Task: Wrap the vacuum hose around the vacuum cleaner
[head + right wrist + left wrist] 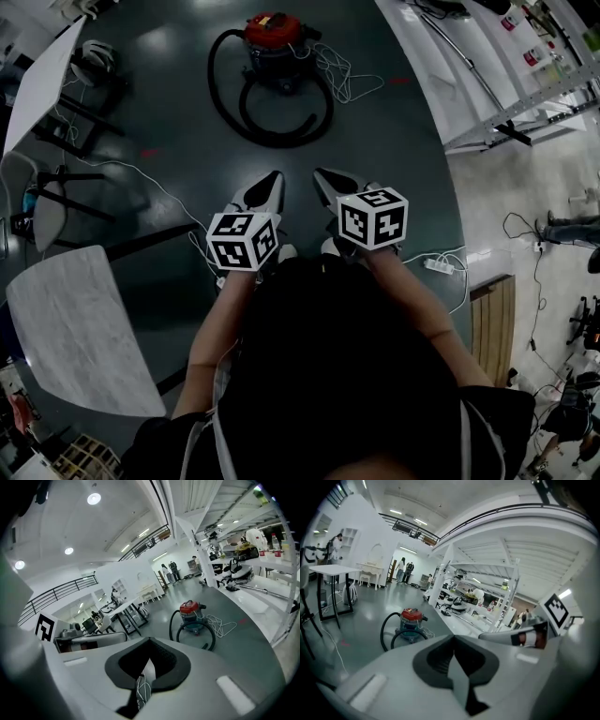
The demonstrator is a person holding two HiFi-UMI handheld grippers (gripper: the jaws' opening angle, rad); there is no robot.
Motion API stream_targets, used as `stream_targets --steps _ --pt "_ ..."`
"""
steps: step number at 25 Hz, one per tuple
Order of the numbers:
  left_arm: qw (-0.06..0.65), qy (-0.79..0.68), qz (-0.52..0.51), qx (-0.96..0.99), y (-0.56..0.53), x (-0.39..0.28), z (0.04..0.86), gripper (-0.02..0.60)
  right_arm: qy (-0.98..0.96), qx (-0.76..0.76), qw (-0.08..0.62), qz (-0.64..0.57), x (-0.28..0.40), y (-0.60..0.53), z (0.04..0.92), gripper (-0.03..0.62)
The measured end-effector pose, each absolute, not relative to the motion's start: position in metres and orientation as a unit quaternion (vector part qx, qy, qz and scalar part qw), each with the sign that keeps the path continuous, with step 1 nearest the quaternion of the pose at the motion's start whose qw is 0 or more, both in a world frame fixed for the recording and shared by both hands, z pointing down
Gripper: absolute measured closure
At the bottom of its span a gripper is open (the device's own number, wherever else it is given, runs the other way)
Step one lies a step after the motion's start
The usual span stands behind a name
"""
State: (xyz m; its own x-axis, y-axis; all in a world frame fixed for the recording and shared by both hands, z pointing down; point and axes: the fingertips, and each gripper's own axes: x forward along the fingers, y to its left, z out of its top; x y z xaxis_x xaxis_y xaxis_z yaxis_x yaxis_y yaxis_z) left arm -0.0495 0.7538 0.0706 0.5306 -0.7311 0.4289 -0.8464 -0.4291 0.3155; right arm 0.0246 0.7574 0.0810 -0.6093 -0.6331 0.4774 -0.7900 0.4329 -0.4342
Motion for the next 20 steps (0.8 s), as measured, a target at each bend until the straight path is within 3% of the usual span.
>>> stream_targets --steps 20 --pt "0.254 -0.475 0.145 0.830 0.721 0.018 0.095 0.571 -0.842 0.397 0.142 0.335 0.089 0.717 0.108 0.599"
